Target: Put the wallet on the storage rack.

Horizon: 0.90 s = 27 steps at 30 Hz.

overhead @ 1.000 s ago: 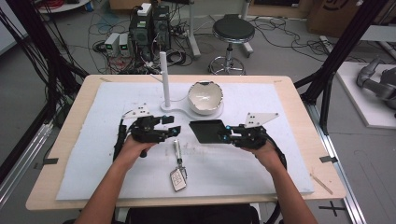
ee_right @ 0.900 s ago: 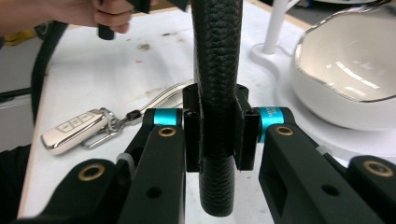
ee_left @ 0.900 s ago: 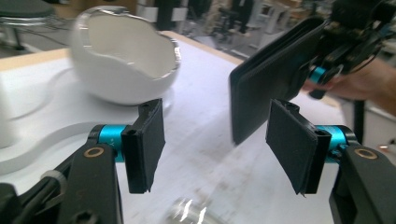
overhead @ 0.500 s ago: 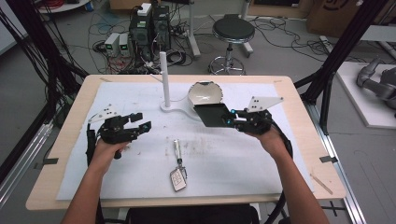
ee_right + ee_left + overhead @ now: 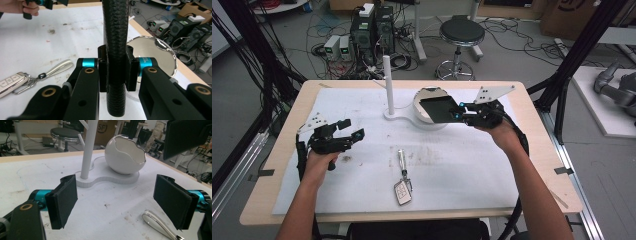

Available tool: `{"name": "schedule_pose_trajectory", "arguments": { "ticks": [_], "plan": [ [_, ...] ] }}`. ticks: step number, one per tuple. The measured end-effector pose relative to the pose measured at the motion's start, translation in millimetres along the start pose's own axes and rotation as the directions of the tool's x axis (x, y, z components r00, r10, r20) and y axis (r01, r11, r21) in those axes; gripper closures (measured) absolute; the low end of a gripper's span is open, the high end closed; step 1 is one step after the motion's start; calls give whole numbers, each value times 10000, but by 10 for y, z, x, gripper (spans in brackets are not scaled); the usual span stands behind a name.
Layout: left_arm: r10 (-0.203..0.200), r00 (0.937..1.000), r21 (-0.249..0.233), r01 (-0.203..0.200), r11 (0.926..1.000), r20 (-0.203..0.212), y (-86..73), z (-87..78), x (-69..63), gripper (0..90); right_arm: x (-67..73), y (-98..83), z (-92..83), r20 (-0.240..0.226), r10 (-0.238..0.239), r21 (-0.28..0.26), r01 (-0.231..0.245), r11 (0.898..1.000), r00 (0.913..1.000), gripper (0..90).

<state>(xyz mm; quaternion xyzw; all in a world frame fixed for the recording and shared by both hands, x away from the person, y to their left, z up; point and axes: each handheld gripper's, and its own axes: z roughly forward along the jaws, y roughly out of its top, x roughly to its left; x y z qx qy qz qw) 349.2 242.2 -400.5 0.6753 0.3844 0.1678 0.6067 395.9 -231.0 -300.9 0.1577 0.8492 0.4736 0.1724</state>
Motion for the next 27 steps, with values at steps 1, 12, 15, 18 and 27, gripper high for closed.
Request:
{"name": "schedule_pose_trajectory", "arguments": {
  "ticks": [1, 12, 15, 18, 27],
  "plan": [
    [-23, 10000, 58, 23, 10000, 16, -15, 5, 5, 197, -31, 10, 9, 93, -26, -6, 26, 10000, 10000, 784],
    [-173, 9998, 170, 172, 9997, 63, -51, 49, 8, 202, -208, 68, 95, 801, -54, 526, 12, 9986, 9968, 784],
    [-243, 9997, 123, 242, 9996, 95, -58, 56, 15, 202, -238, 98, 120, 915, -137, 540, 88, 9985, 9957, 783],
    [-364, 9993, 82, 363, 9993, 127, -65, 61, 22, 202, -287, 155, 195, 1153, -371, 1025, 253, 9944, 9926, 783],
    [-567, 9981, -58, 569, 9984, 249, -69, 58, 39, 202, -356, 209, 400, 1455, -880, 1700, 628, 9834, 9854, 782]
  ]
}}
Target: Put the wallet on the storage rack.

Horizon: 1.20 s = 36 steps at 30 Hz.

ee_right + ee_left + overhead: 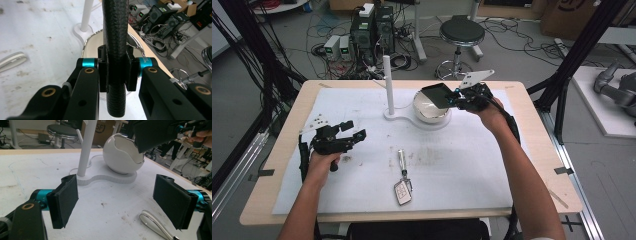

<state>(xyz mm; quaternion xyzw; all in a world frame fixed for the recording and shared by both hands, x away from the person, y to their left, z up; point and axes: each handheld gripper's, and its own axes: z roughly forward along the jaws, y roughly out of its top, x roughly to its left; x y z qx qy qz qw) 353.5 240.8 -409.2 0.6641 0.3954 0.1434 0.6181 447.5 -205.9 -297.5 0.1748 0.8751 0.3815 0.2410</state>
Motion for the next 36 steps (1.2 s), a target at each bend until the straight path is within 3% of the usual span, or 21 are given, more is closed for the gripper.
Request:
{"name": "schedule_pose_trajectory", "arguments": {
  "ticks": [6, 11, 17, 24, 30, 36],
  "plan": [
    [-169, 9998, -51, 170, 9998, 94, -9, 10, 8, 202, -12, 57, 126, 397, -522, 521, 501, 9974, 9978, 782],
    [-169, 9998, -35, 170, 9998, 115, -11, 12, 11, 202, -26, 105, 207, 457, -1097, 877, 1054, 9906, 9929, 782],
    [-236, 9996, -58, 237, 9997, 167, -16, 18, 19, 202, -6, 92, 302, 478, -1369, 1237, 1301, 9838, 9894, 782],
    [-287, 9994, -60, 288, 9996, 207, -17, 21, 19, 202, 36, 87, 411, 563, -2092, 1768, 1965, 9644, 9762, 781],
    [-291, 9993, -2, 291, 9996, 254, -29, 30, 12, 202, 76, 95, 476, 733, -2402, 2000, 2217, 9544, 9680, 775],
    [-297, 9992, 20, 297, 9996, 252, -39, 42, 2, 202, 167, 111, 610, 943, -2872, 2325, 2594, 9374, 9532, 734]
  ]
}}
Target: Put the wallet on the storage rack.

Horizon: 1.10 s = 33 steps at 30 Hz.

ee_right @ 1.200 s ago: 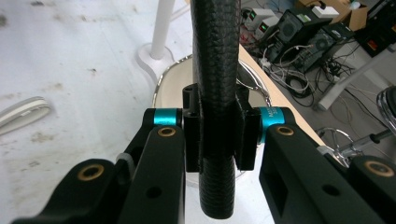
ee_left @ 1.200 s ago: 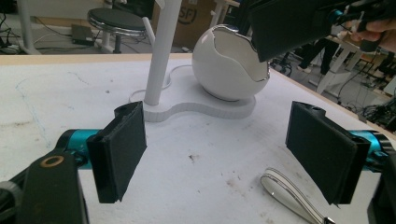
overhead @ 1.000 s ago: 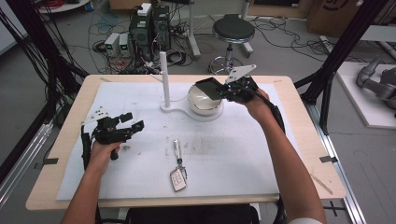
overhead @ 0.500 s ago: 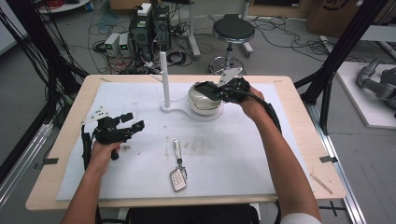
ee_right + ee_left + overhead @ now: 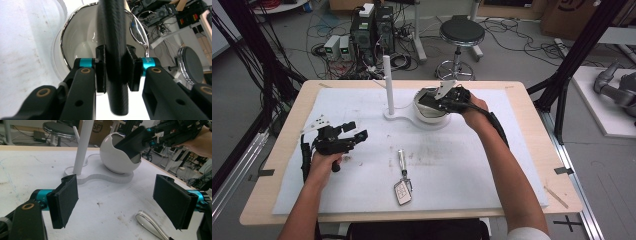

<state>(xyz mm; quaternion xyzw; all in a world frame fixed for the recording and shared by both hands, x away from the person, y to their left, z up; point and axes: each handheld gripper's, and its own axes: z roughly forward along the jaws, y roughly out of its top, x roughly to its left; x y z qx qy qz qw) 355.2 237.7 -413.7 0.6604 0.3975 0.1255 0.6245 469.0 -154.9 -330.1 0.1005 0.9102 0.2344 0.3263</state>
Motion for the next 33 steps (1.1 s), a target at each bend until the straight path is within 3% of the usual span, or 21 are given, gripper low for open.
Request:
{"name": "schedule_pose_trajectory", "arguments": {
  "ticks": [3, 4, 8, 13, 14, 16, 17, 20, 27, 28, 30, 33],
  "plan": [
    [-4, 10000, -8, 4, 10000, 20, 0, -2, 0, 202, 49, 44, 65, 104, -206, 34, 206, 9998, 9997, 726],
    [5, 10000, -5, -5, 10000, 14, 0, -5, 1, 203, 67, 57, 80, -52, -175, 64, 175, 9998, 9998, 726],
    [-35, 10000, -33, 35, 10000, -7, -1, -14, 7, 202, 104, 78, 98, -148, -250, -3, 250, 9997, 9996, 649],
    [-15, 10000, -41, 15, 10000, -16, 1, -16, 5, 202, 53, 17, 26, -215, 135, -368, -143, 9992, 9997, 602],
    [-13, 10000, -53, 13, 10000, -25, 0, -15, 5, 203, 26, -12, -19, -515, 422, -530, -449, 9976, 9978, 607],
    [-36, 10000, -35, 36, 10000, -22, -1, -13, 3, 204, 18, -22, -39, -636, 449, -595, -487, 9970, 9970, 624],
    [-13, 10000, -5, 13, 10000, -38, -1, -13, 3, 204, 24, -42, -87, -733, 482, -766, -538, 9956, 9961, 719],
    [-2, 10000, 22, 2, 10000, -38, -2, -9, 1, 204, 54, -63, -91, -833, 400, -748, -463, 9961, 9957, 774],
    [26, 10000, 61, -26, 10000, -44, -3, -7, -6, 204, 92, -62, -35, -770, 666, -977, -740, 9925, 9948, 776],
    [7, 10000, 45, -7, 10000, -47, -3, -6, -6, 204, 101, -69, -34, -689, 907, -986, -973, 9904, 9935, 693],
    [14, 10000, 39, -14, 10000, -47, -6, -8, -3, 204, 104, -84, -44, -659, 1068, -995, -1130, 9886, 9921, 659],
    [6, 10000, 47, -6, 10000, -48, -12, -11, -8, 204, 83, -165, -114, -804, 1813, -1037, -1891, 9765, 9801, 520]
  ]
}}
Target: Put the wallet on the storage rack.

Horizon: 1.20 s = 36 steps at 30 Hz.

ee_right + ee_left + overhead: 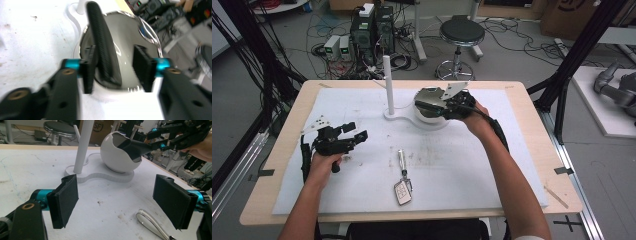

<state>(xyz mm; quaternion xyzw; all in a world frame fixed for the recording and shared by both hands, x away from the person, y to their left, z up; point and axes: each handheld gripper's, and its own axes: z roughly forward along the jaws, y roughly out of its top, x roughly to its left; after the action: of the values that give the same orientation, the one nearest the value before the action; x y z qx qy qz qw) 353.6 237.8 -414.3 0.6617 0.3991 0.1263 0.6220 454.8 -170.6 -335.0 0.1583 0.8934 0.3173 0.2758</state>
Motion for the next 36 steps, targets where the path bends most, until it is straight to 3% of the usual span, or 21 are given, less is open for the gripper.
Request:
{"name": "schedule_pose_trajectory", "arguments": {
  "ticks": [1, 2, 3, 4, 6, 9, 10, 12, 13, 15, 16, 17, 20, 21, 26, 30, 32, 36],
  "plan": [
    [26, 10000, 11, -26, 10000, -13, 0, -1, -2, 204, -33, -60, -90, -86, 737, 4, -737, 9973, 9972, 472],
    [54, 10000, 17, -54, 10000, -9, 0, -1, -6, 204, -33, -60, -90, -86, 737, 4, -737, 9973, 9972, 472],
    [88, 10000, -6, -88, 10000, -39, 0, 1, -11, 204, -38, -117, -151, 19, 1013, -348, -1011, 9943, 9949, 461],
    [117, 9999, 6, -117, 9999, -56, -1, 1, -14, 201, -40, -233, -276, 142, 1624, -691, -1611, 9845, 9866, 402],
    [109, 9999, 15, -109, 9999, -101, -4, 6, -23, 201, -32, -304, -337, 260, 1873, -827, -1847, 9793, 9820, 388],
    [144, 9998, 85, -143, 9999, -131, -14, 20, -37, 201, 31, -534, -519, 200, 2824, -1313, -2775, 9517, 9591, 341],
    [195, 9997, 106, -193, 9998, -172, -17, 27, -43, 201, 111, -692, -622, 110, 3385, -1597, -3325, 9295, 9409, 326],
    [240, 9995, 128, -237, 9996, -225, -21, 36, -56, 201, 160, -767, -660, 111, 3427, -1655, -3363, 9271, 9394, 326],
    [257, 9994, 121, -254, 9996, -252, -23, 41, -65, 201, 264, -898, -726, 222, 3568, -1553, -3493, 9241, 9339, 322],
    [305, 9991, 141, -301, 9994, -283, -28, 44, -80, 201, 307, -960, -758, 300, 3659, -1595, -3570, 9204, 9302, 322],
    [268, 9993, 128, -265, 9996, -249, -31, 47, -89, 201, 375, -1083, -805, 383, 4008, -1737, -3889, 9047, 9154, 314],
    [281, 9993, 149, -278, 9995, -231, -34, 44, -95, 201, 375, -1083, -805, 383, 4008, -1737, -3889, 9047, 9154, 314],
    [310, 9993, 185, -306, 9994, -207, -50, 45, -115, 201, 485, -1294, -822, 346, 4517, -1766, -4395, 8807, 8915, 307],
    [290, 9993, 185, -286, 9994, -218, -57, 47, -118, 201, 485, -1294, -822, 346, 4517, -1766, -4395, 8807, 8915, 307],
    [229, 9993, 162, -224, 9996, -310, -77, 45, -102, 201, 499, -1485, -821, 617, 4797, -1487, -4672, 8716, 8753, 280],
    [311, 9977, 54, -308, 9995, -607, -82, 26, -79, 201, 464, -1574, -844, 691, 5337, -1657, -5179, 8393, 8428, 257],
    [284, 9963, 53, -281, 9996, -808, -82, 21, -73, 201, 462, -1596, -865, 614, 5476, -1679, -5322, 8298, 8345, 259],
    [318, 9955, 46, -315, 9995, -888, -78, 14, -78, 200, 455, -1621, -899, 701, 5466, -1790, -5285, 8298, 8345, 260]
  ]
}}
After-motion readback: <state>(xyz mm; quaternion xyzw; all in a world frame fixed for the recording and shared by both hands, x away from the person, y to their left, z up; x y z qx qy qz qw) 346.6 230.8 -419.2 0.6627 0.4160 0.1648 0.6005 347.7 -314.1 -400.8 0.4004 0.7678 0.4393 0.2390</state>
